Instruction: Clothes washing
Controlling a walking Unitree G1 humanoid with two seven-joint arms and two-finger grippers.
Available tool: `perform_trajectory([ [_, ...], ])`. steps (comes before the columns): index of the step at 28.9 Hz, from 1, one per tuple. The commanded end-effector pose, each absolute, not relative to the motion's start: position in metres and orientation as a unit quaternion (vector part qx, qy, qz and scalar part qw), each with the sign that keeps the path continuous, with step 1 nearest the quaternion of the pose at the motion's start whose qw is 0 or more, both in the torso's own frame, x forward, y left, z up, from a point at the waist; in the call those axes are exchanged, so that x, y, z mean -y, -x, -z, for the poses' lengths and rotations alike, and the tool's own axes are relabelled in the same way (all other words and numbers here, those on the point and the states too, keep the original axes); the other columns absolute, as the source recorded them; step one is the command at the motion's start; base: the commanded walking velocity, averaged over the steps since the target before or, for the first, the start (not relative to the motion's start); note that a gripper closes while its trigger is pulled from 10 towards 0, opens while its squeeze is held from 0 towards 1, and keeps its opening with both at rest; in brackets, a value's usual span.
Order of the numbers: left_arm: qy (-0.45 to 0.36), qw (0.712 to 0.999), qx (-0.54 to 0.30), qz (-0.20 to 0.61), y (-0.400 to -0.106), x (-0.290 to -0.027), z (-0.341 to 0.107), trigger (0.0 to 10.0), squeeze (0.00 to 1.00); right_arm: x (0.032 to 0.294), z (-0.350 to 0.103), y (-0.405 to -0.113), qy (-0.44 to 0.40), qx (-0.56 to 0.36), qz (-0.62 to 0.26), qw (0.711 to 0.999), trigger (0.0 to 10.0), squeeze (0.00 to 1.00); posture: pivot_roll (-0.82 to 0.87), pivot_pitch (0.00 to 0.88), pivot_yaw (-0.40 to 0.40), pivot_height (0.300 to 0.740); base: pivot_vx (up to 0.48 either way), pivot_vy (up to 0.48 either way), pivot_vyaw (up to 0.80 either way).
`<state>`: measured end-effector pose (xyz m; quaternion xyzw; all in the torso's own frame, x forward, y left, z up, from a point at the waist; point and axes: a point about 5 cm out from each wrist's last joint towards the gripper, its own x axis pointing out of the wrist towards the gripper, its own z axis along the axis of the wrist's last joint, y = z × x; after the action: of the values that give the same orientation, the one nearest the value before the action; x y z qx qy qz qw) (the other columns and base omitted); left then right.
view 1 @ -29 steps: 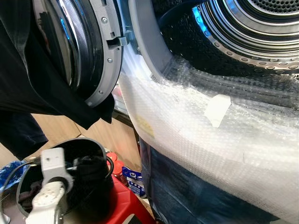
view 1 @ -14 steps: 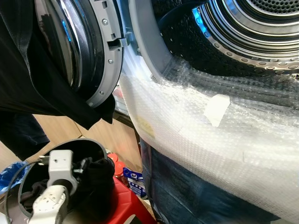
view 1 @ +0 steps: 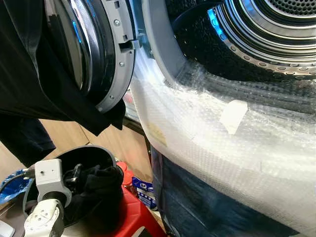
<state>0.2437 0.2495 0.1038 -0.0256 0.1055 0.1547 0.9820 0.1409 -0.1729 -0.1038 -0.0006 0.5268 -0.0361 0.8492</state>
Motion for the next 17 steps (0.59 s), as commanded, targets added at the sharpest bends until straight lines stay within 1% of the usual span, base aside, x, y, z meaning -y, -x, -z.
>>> perform_trajectory([
  [1, 0.040, 0.978, -0.118, -0.166, -0.243, -0.254, -0.101, 10.0, 0.00, 0.169, 0.106, -0.137, -0.006, -0.534, 0.034, 0.845, 10.0, 0.00, 0.14, 0.037, 0.161, 0.740, 0.000, 0.000, 0.00],
  [5, 0.036, 0.979, -0.118, -0.161, -0.243, -0.252, -0.100, 10.0, 0.00, 0.169, 0.106, -0.136, -0.007, -0.536, 0.035, 0.844, 10.0, 0.00, 0.14, 0.044, 0.164, 0.740, 0.000, 0.000, 0.00],
  [11, 0.036, 0.978, -0.142, -0.149, -0.242, -0.247, -0.092, 10.0, 0.00, 0.168, 0.107, -0.133, -0.008, -0.539, 0.033, 0.842, 10.0, 0.00, 0.14, 0.051, 0.160, 0.740, 0.000, 0.000, 0.00],
  [17, 0.057, 0.975, -0.167, -0.131, -0.245, -0.239, -0.079, 10.0, 0.00, 0.167, 0.107, -0.133, -0.009, -0.540, 0.032, 0.841, 10.0, 0.00, 0.14, 0.057, 0.160, 0.740, 0.000, 0.000, 0.00],
])
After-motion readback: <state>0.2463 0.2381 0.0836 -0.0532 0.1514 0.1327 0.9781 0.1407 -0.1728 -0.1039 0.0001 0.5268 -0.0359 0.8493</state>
